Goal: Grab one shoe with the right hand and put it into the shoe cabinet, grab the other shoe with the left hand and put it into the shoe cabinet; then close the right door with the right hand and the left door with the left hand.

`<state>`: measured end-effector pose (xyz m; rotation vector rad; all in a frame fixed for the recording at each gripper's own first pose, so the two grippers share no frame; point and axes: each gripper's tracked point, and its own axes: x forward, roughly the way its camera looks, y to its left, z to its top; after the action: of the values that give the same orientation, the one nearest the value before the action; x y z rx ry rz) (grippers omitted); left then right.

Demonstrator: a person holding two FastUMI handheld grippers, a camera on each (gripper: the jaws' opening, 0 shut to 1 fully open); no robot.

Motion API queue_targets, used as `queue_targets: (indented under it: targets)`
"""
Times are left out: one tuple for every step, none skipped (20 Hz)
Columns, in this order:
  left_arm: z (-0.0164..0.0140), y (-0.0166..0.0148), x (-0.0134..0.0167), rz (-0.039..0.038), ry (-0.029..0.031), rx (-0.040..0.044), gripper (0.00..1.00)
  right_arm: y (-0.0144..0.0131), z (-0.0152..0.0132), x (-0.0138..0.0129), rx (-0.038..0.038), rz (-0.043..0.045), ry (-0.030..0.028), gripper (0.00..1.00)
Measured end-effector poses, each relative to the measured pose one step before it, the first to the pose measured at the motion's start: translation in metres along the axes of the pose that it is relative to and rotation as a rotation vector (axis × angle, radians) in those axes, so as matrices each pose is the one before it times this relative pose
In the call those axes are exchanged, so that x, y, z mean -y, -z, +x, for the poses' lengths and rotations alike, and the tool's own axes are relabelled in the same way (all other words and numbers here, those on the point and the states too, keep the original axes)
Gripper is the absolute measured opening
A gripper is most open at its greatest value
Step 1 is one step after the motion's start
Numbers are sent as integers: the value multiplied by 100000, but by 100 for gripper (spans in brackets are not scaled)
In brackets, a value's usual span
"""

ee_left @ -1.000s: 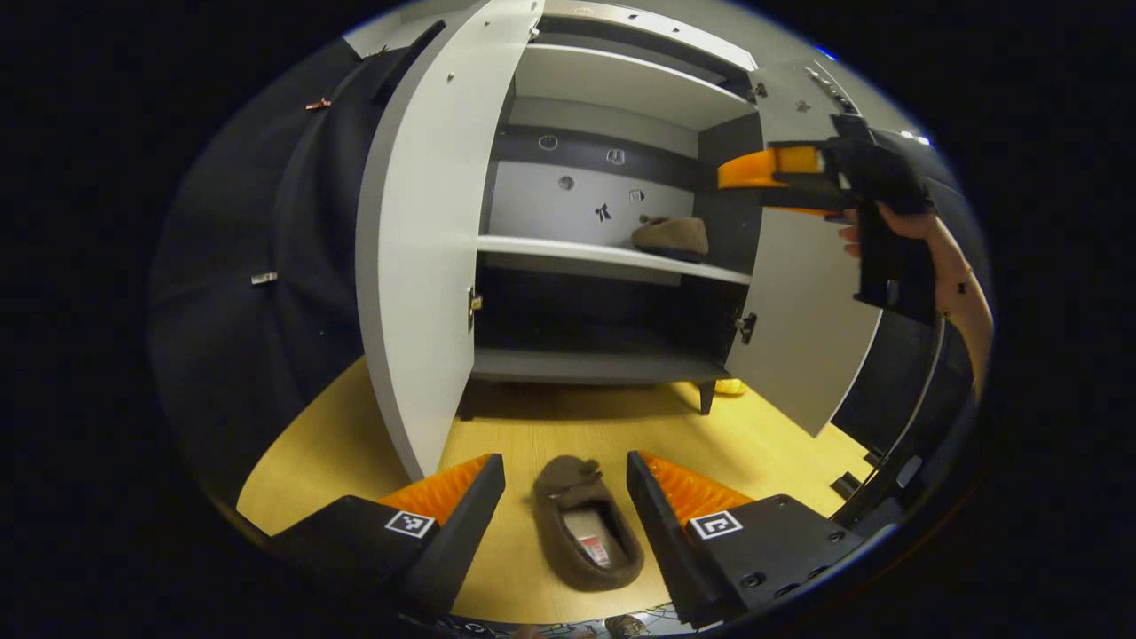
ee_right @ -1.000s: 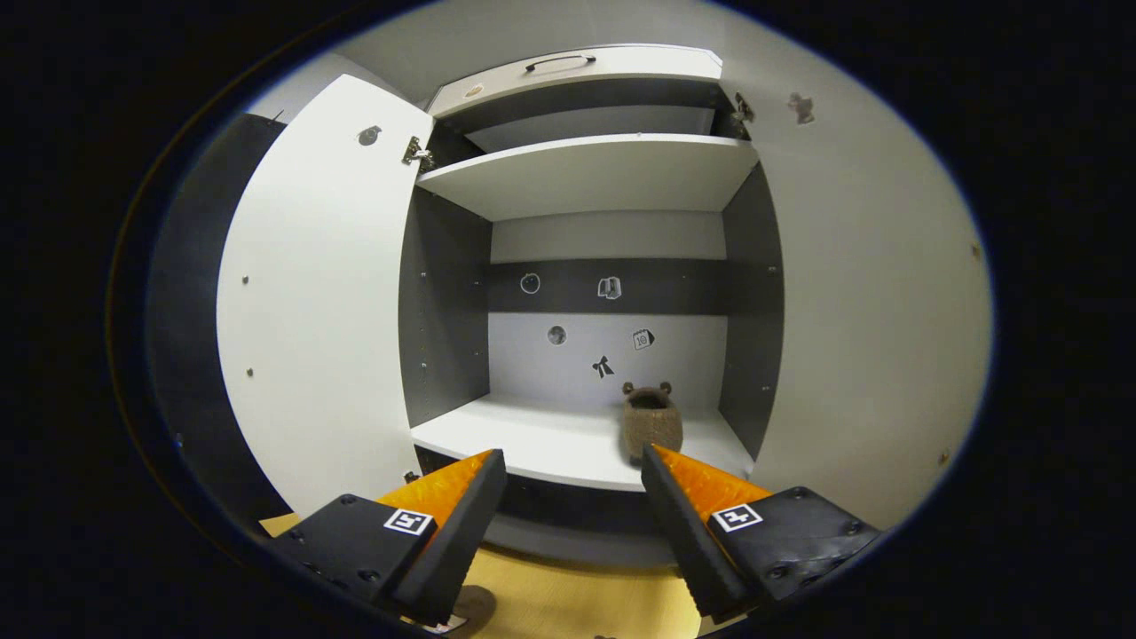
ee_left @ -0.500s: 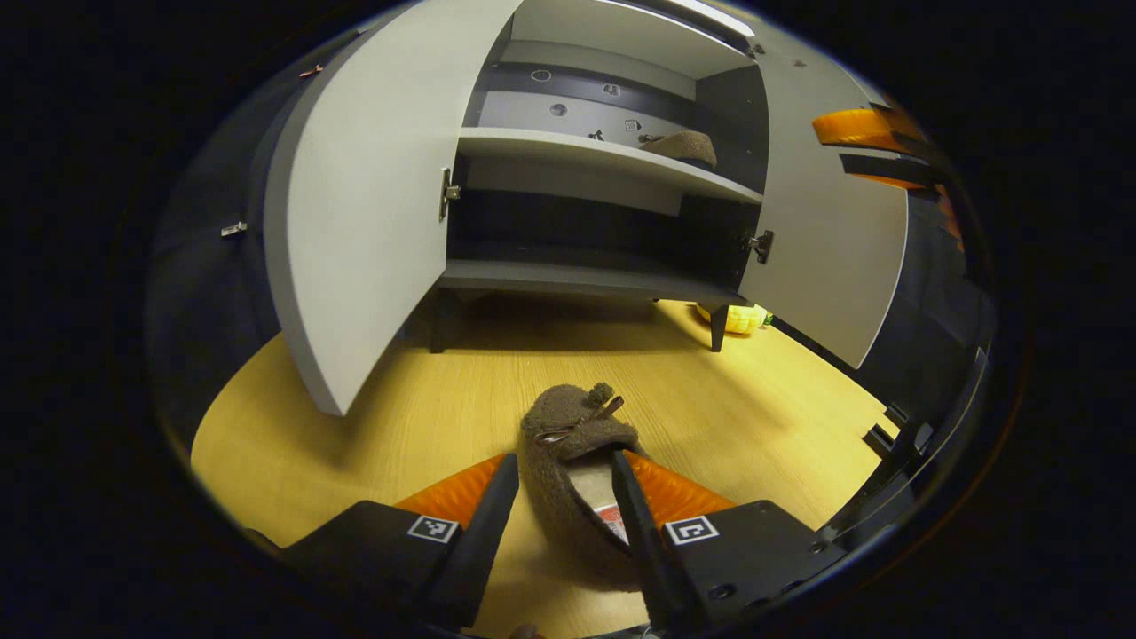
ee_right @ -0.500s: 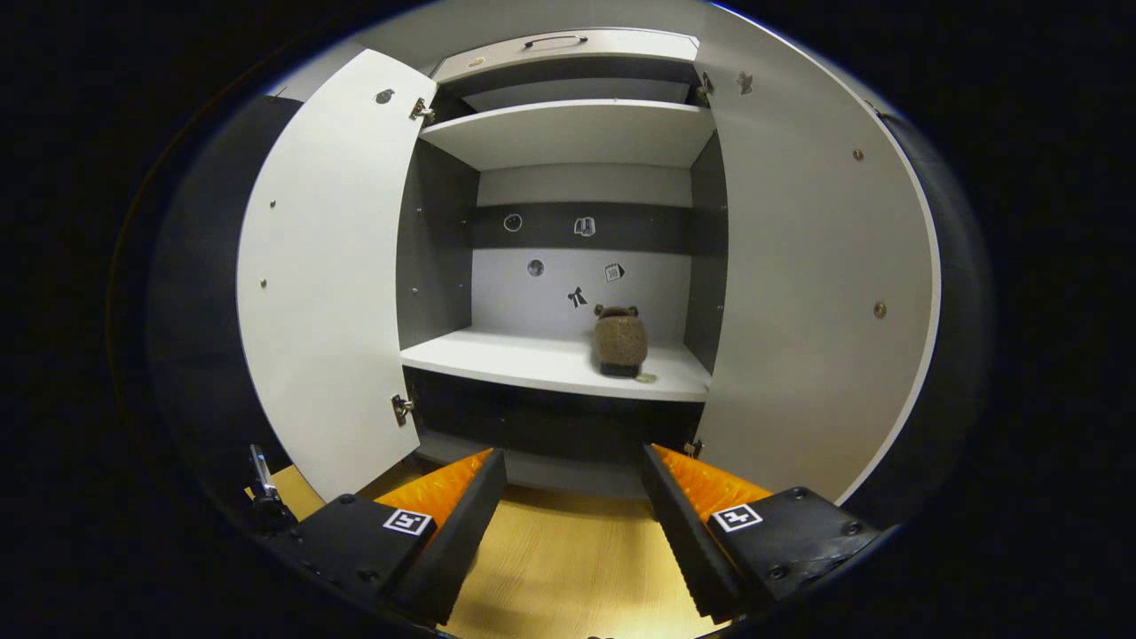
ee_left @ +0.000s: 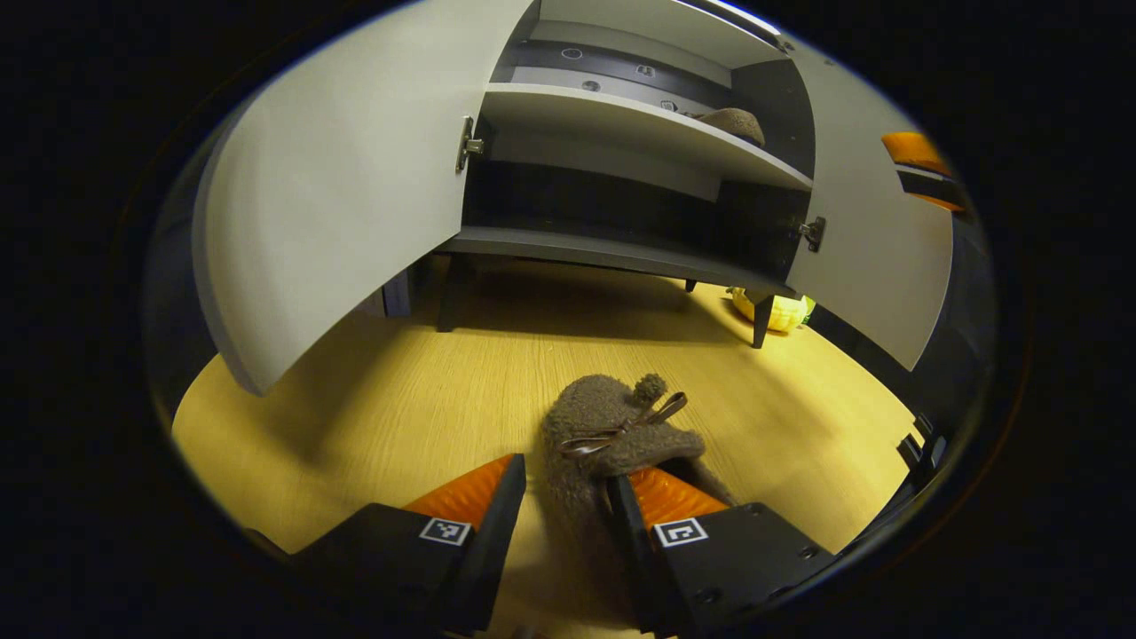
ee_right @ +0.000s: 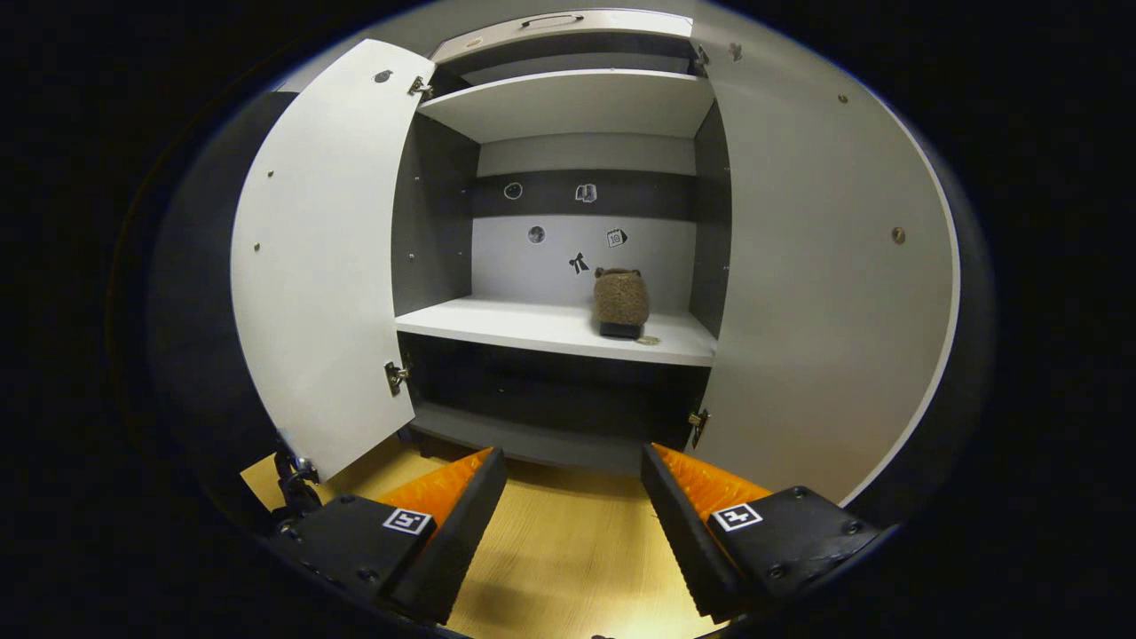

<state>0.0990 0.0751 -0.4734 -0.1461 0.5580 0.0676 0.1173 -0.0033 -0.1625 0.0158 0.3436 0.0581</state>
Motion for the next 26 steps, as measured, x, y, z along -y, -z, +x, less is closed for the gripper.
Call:
queue_targets:
  targets:
    - [442,2,-7,1089,-128,298,59,363,383,-167,-951,-37,-682,99]
    - [430,-75,188,851,661,13,59,230,286,-135,-853,-209,-626,98]
    - [408,-11,276,655,595,-205,56,233,336,-79,-783,-291,-538,98]
    - [310,-135,-48,1249,-1051,-194,52,291,212,-79,-774,-276,-514,98]
    - [503,-8,-237,1942,-768,-18,44,228,266,-20,-874,-338,-220,99]
    - [402,-121,-100,1867,-461,-36,41,261,98,-58,-704,-271,-210,98]
    - [138,-76,-104,1963,-889,-249,31,108,256,12,-655,-112,-30,99]
    - [326,-216,-349,1323,-1681,-40,25,155,162,-78,-573,65,-257,98]
    - [6,-235,-111,394,198,85,13,79,176,-63,-433,111,-195,99]
    - [-18,-124,160,-653,1567,-1091,8,84,36,-95,-171,69,-175,99]
    - [-265,-52,173,-425,660,-575,6,-30,134,-103,-191,-19,-181,99]
    - [-479,-759,-23,743,-439,1222,6,-11,-154,-101,-22,-2,-107,99]
    - [-705,-928,-49,1764,-234,1936,6,-134,-100,-75,228,-34,-47,99]
    - [-873,-1638,221,2071,-203,2829,6,-111,-104,-60,288,-100,69,99]
    - [-1005,-1915,290,1918,-243,3214,5,-93,-219,-91,361,-241,38,99]
    - [-1033,-2303,220,1502,-232,3476,5,33,-290,37,155,-548,313,99]
    - [-1330,-2400,-42,1075,-285,3949,5,78,-208,97,-138,-690,378,98]
    - [-1026,-2826,27,597,-98,4371,5,121,-353,106,-169,-649,406,98]
    - [-802,-2640,-247,139,-956,3656,5,116,-328,50,-365,-345,186,98]
    - [-1072,-2639,-128,-73,-1314,3219,5,132,-400,-51,-288,-7,-78,98]
    - [-433,-2391,-228,-287,-1607,3266,5,61,-287,5,-310,0,-324,98]
    - [-604,-2372,-316,-538,-1321,2642,5,-1,-388,5,-117,-84,-242,98]
    - [-343,-2142,-222,-708,-1119,2470,5,-62,-265,-13,-30,-175,-168,98]
    - [-89,-2146,-344,-653,-1622,1907,5,-9,-403,64,-151,-137,-182,98]
    - [-78,-1809,-225,-698,-1309,1585,5,14,-342,14,-521,-336,-88,98]
    - [134,-2072,-69,-539,-454,2236,5,-66,-320,-49,-322,-256,-209,98]
